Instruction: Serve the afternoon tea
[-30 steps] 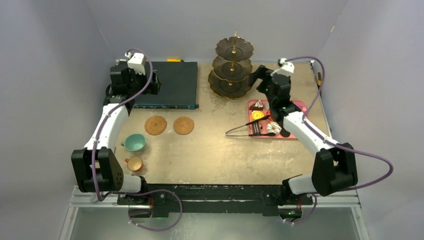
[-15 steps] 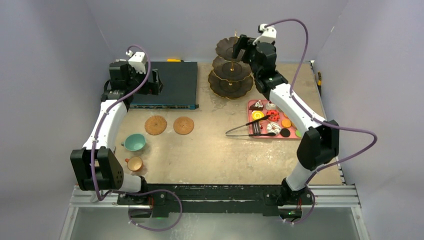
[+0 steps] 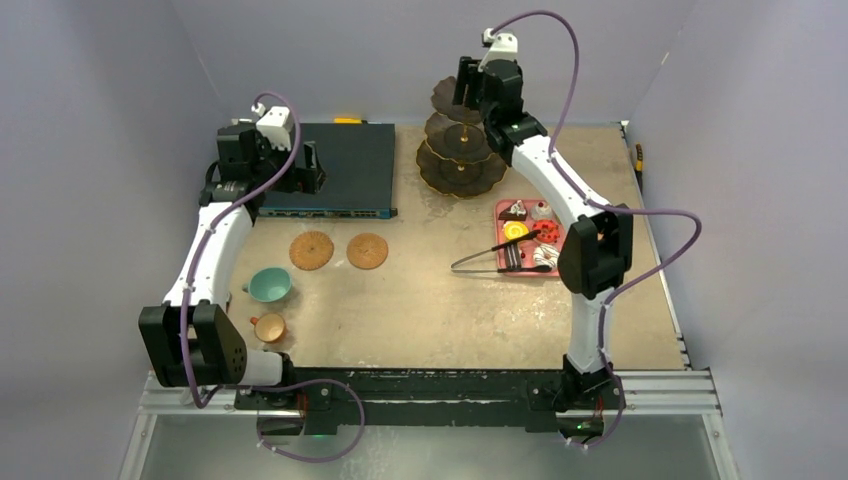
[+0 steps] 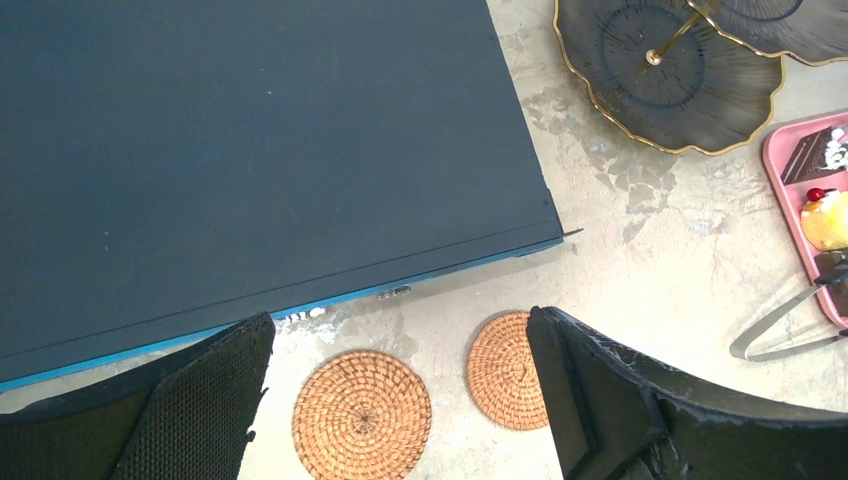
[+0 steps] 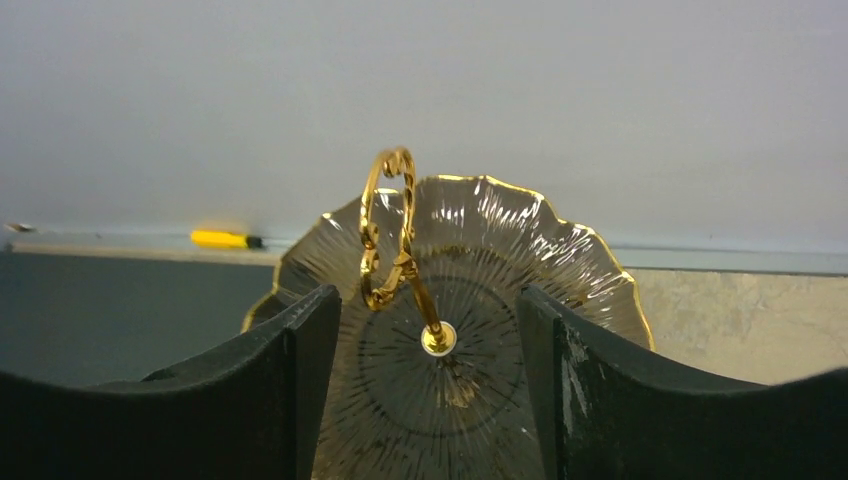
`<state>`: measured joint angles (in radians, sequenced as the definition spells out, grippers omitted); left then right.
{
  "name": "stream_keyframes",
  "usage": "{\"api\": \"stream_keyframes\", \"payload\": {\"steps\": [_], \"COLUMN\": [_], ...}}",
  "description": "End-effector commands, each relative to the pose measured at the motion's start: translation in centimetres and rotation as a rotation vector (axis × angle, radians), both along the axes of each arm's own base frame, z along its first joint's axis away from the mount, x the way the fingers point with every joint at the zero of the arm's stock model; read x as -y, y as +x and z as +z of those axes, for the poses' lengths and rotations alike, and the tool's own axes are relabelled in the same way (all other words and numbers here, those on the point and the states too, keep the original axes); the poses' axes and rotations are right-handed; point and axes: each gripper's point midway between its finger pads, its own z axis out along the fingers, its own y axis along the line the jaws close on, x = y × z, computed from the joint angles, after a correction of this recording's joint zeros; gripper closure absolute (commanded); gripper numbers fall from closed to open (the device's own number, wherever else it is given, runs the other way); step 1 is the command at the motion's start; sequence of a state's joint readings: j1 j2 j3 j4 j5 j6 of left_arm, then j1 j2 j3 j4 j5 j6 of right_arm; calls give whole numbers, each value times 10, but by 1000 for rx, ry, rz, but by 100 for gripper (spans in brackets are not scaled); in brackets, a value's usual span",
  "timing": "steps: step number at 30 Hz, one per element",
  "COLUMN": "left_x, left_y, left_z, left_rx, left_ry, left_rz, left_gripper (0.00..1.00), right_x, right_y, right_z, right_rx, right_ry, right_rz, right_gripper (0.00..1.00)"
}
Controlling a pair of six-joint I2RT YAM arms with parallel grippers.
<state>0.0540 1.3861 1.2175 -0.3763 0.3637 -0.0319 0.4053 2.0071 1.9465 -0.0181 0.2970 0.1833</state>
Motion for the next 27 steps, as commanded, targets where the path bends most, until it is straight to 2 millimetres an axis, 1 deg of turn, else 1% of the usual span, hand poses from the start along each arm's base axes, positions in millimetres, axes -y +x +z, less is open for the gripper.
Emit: {"api": "stream_keyframes", "payload": {"steps": [1, 5, 10, 12, 17, 19, 21, 27], "left_x": [-2, -1, 0, 0, -1, -1, 0, 3], "left_y": [-3, -4, -4, -4, -3, -3, -3, -4], "left_z": [21, 21, 19, 17, 12, 11, 11, 12], "left_rx": [66, 63, 58, 56, 53, 51, 50, 49], "left_ry": [24, 18, 13, 10, 12, 11, 6, -12], "left_rz": [-2, -3, -7, -8, -5, -5, -6, -12], "left_gripper": [2, 2, 2, 2, 3, 3, 3, 3], "right_x": [1, -3, -5, -5, -11, -14, -18, -35], "right_y": [6, 16, 22, 25, 25, 22, 17, -7], "right_z": [31, 26, 22, 26, 32, 36, 36, 39], "right_rx": [70, 74, 79, 102, 114, 120, 121, 124], "right_ry": [-18, -27, -38, -36, -21, -8, -3, -3], "right_rz": [-2, -1, -1, -2, 20, 34, 47, 70], "right_gripper": [37, 52, 61, 67, 88, 92, 93, 97]}}
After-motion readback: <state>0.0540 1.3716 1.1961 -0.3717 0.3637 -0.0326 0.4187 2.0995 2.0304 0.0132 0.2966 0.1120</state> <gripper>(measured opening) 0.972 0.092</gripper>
